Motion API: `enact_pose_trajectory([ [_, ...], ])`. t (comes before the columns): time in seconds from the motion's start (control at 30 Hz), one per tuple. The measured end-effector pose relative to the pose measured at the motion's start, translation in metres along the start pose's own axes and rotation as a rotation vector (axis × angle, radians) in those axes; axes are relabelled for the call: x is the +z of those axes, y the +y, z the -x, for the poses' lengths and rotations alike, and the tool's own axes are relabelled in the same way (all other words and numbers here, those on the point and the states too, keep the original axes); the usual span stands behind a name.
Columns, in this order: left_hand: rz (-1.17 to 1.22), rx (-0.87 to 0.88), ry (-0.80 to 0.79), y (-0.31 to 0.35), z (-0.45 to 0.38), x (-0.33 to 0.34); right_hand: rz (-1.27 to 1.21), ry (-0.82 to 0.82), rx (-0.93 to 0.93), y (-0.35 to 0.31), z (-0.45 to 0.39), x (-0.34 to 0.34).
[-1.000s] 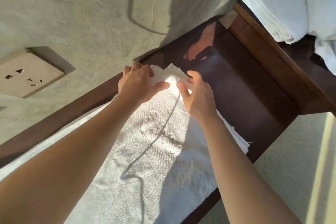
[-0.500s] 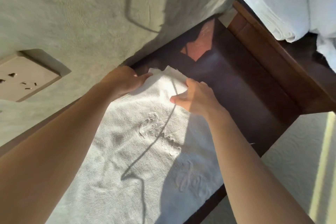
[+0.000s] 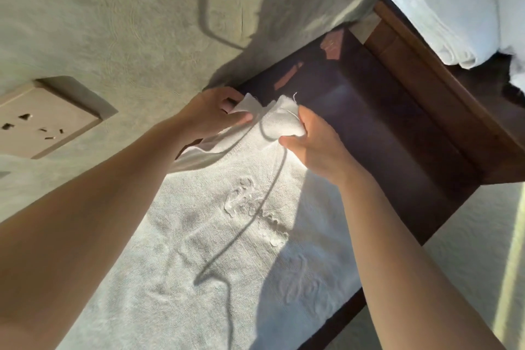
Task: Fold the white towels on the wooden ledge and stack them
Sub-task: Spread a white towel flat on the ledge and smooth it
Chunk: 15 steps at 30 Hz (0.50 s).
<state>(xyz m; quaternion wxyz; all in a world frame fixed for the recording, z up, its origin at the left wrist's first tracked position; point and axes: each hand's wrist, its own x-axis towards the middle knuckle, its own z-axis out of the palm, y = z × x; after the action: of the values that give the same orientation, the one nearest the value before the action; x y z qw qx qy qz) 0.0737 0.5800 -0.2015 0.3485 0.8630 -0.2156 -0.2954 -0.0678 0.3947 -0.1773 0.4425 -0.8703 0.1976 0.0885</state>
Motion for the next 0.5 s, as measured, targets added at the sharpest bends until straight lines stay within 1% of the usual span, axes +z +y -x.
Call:
enact_pose_trajectory([
  [0.03,0.034,-0.013,-0.051,-0.002,0.000,-0.001,0.014,0.026,-0.005,-0.001,0.001,0.002],
  [0.07,0.009,-0.015,-0.104,-0.003,0.001,-0.002,0.019,0.063,-0.017,0.000,0.001,0.004],
  [0.13,-0.142,-0.022,-0.163,-0.003,0.003,-0.004,0.011,0.127,-0.008,-0.002,-0.001,0.006],
  [0.17,-0.151,-0.023,-0.175,-0.002,0.003,-0.004,0.003,0.132,0.000,-0.004,-0.001,0.006],
  [0.2,-0.079,-0.026,-0.193,-0.001,0.003,-0.005,-0.010,0.126,-0.002,-0.004,-0.002,0.006],
  [0.27,0.112,-0.032,-0.232,0.005,0.004,-0.006,-0.058,0.089,0.009,-0.006,-0.002,0.006],
  [0.3,0.137,-0.015,-0.248,0.006,0.005,-0.006,-0.092,0.063,0.014,-0.008,-0.001,0.004],
  [0.4,0.008,0.041,-0.210,0.005,-0.001,-0.002,-0.231,-0.067,0.039,-0.009,0.005,-0.005],
  [0.5,-0.026,0.075,-0.121,0.007,-0.011,-0.004,-0.389,-0.211,0.053,-0.009,0.010,-0.013],
])
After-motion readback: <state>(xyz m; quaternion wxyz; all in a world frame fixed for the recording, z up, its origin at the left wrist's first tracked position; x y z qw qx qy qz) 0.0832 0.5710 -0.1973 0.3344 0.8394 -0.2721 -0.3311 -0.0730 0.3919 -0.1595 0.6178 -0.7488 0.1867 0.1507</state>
